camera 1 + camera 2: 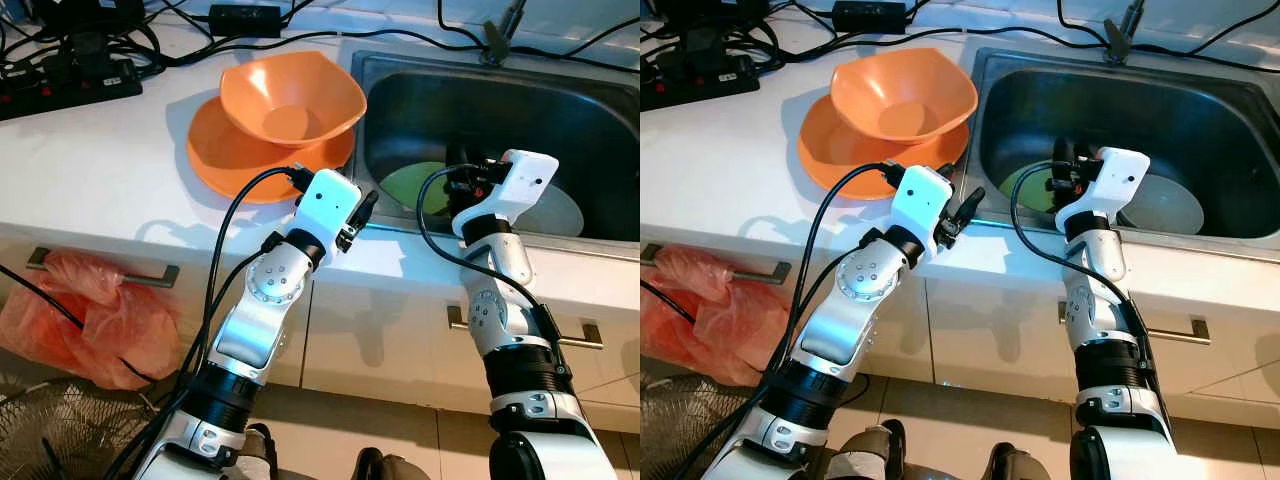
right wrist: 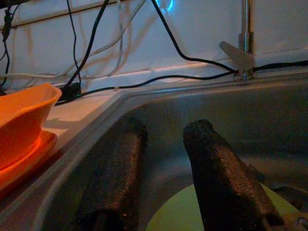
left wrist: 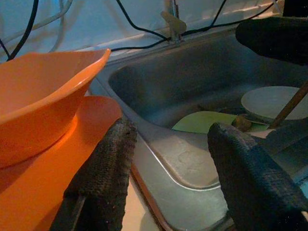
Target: Kitchen organization
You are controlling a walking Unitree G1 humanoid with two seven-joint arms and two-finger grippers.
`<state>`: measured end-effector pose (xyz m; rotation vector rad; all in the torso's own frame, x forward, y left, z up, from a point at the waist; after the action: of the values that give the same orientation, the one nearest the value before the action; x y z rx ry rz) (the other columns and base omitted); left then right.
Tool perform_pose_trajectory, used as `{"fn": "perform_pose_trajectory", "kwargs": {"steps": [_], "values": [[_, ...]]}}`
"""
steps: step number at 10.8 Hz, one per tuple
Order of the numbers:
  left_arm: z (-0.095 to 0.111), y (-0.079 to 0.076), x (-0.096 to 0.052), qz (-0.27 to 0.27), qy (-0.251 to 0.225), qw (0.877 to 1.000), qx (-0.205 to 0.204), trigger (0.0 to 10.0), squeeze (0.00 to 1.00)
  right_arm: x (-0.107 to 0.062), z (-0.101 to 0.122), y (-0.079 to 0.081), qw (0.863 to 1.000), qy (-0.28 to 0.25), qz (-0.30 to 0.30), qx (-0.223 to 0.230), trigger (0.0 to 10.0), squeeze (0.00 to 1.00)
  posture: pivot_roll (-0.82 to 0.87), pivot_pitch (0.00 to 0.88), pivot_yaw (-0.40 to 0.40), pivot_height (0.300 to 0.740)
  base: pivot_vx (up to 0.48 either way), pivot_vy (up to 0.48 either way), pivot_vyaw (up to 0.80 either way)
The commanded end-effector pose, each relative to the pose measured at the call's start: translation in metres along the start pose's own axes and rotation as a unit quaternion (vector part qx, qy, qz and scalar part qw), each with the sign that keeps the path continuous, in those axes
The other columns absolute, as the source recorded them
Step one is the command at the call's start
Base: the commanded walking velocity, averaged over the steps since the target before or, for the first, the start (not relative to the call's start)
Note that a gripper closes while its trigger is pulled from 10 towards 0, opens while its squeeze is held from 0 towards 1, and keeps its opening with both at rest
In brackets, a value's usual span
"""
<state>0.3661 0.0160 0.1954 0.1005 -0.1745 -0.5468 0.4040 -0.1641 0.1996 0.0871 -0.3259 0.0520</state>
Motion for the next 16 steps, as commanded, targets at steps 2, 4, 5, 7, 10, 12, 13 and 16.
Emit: {"fn": "perform_pose_trajectory", "kwargs": {"steps": [2, 4, 5, 7, 10, 12, 13, 16], "values": [[-0.005, -0.003, 0.000, -0.002, 0.009, 1.000, -0.007, 10.0, 0.00, -0.006, -0.014, -0.002, 1.000, 0.023, -0.006, 0.000, 10.0, 0.00, 0.21, 0.151, -0.037, 0.740, 0.000, 0.000, 0.00], [-0.006, -0.001, 0.000, -0.002, 0.011, 1.000, -0.005, 10.0, 0.00, -0.006, -0.015, -0.002, 1.000, 0.022, -0.009, 0.007, 10.0, 1.00, 0.21, 0.144, -0.020, 0.740, 0.000, 0.000, 0.00], [-0.007, 0.000, -0.001, -0.002, 0.011, 1.000, -0.004, 10.0, 0.00, -0.006, -0.015, -0.002, 1.000, 0.022, -0.010, 0.008, 10.0, 1.00, 0.21, 0.144, -0.020, 0.740, 0.000, 0.000, 0.00], [-0.006, 0.005, -0.001, -0.001, 0.013, 1.000, 0.001, 10.0, 0.00, -0.008, -0.018, -0.005, 0.999, 0.024, -0.028, 0.006, 10.0, 0.00, 0.21, 0.136, 0.011, 0.740, 0.000, 0.000, 0.00], [-0.003, -0.001, 0.006, -0.020, 0.010, 1.000, 0.001, 10.0, 0.00, -0.010, -0.016, -0.014, 0.999, 0.021, -0.048, 0.003, 10.0, 0.00, 0.17, 0.127, 0.025, 0.740, 0.000, 0.000, 0.00], [-0.003, -0.001, 0.009, -0.023, 0.010, 1.000, 0.002, 10.0, 0.00, -0.010, -0.013, -0.018, 0.998, 0.017, -0.055, -0.001, 10.0, 0.00, 0.15, 0.122, 0.026, 0.740, 0.000, 0.000, 0.00], [-0.003, -0.001, 0.010, -0.025, 0.010, 1.000, 0.003, 10.0, 0.00, -0.010, -0.013, -0.019, 0.998, 0.016, -0.056, 0.001, 10.0, 1.00, 0.15, 0.122, 0.027, 0.740, 0.000, 0.000, 0.00], [-0.002, 0.003, 0.009, -0.019, 0.008, 1.000, 0.004, 10.0, 0.00, -0.011, -0.018, -0.013, 0.998, 0.025, -0.055, 0.007, 10.0, 1.00, 0.18, 0.125, 0.027, 0.740, 0.000, 0.000, 0.00]]}}
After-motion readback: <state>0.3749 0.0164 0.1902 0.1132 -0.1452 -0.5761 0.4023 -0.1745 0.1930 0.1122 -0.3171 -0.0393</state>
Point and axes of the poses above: a point about 5 cm out from each wrist's last joint towards the gripper, its own x axis pointing out of the wrist towards the gripper, its own z axis along the axis of the wrist's last joint, y = z × x, the point moved 5 cm from there along x, pointing out of the wrist towards the gripper, and after that the axes turned 9 degrees about -x, right-handed, at the moved point
